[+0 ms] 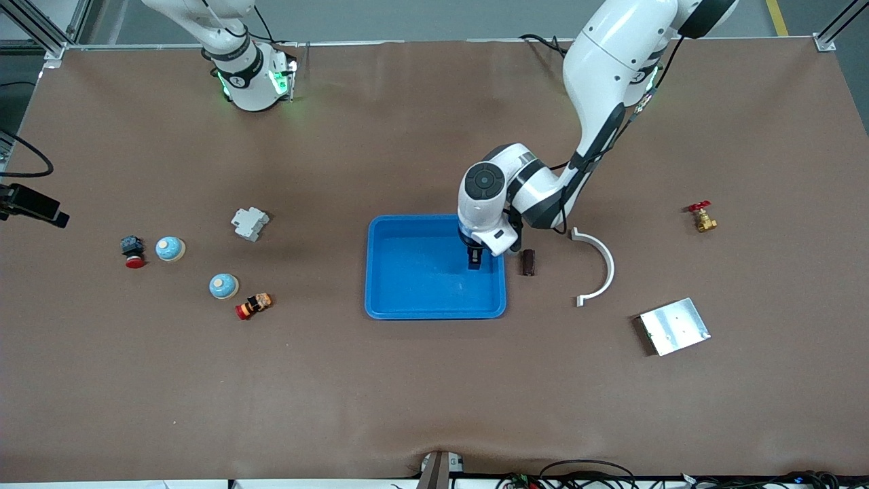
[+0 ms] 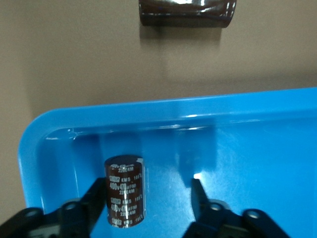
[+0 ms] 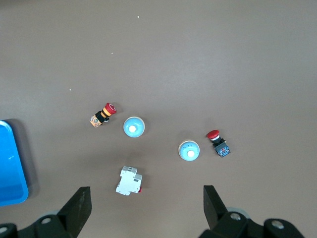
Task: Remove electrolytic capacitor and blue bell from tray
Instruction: 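Lift the second capacitor out of the tray with the left gripper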
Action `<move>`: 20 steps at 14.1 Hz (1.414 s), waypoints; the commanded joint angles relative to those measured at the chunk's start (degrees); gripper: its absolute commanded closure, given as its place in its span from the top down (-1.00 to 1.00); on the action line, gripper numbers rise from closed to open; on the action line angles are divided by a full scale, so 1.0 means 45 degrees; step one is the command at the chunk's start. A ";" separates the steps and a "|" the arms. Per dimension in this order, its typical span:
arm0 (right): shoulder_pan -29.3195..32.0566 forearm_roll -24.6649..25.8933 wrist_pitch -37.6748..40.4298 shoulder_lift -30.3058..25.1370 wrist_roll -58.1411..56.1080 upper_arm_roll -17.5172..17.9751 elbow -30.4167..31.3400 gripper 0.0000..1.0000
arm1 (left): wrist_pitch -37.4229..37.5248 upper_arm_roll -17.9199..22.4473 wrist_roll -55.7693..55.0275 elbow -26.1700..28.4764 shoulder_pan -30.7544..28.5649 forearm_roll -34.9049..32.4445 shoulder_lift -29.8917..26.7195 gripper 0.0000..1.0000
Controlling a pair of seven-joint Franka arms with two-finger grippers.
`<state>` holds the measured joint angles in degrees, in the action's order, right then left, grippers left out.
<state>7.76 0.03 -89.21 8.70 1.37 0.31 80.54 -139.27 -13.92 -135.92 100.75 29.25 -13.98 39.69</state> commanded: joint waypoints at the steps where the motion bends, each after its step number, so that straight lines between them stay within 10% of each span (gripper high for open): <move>1: 0.0308 0.0151 -0.0038 -0.0312 0.0087 0.0224 0.0306 1.00 | -0.0204 0.0027 -0.0148 -0.0007 0.0003 -0.0448 0.0028 -1.00; 9: -0.0083 0.0132 -0.0155 -0.0214 0.0107 -0.0362 0.0286 1.00 | -0.0049 0.0046 0.0554 -0.0298 0.0003 -0.0644 -0.0148 -1.00; 20: -0.1118 0.0073 -0.0175 -0.0233 0.0107 -0.1300 0.0286 1.00 | 0.1456 0.0046 0.7444 -0.1510 -0.0172 -0.0703 -0.0480 -1.00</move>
<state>4.06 0.07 -89.52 8.70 1.41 -4.06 80.77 -134.12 -13.94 -107.81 94.24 28.96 -16.28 38.47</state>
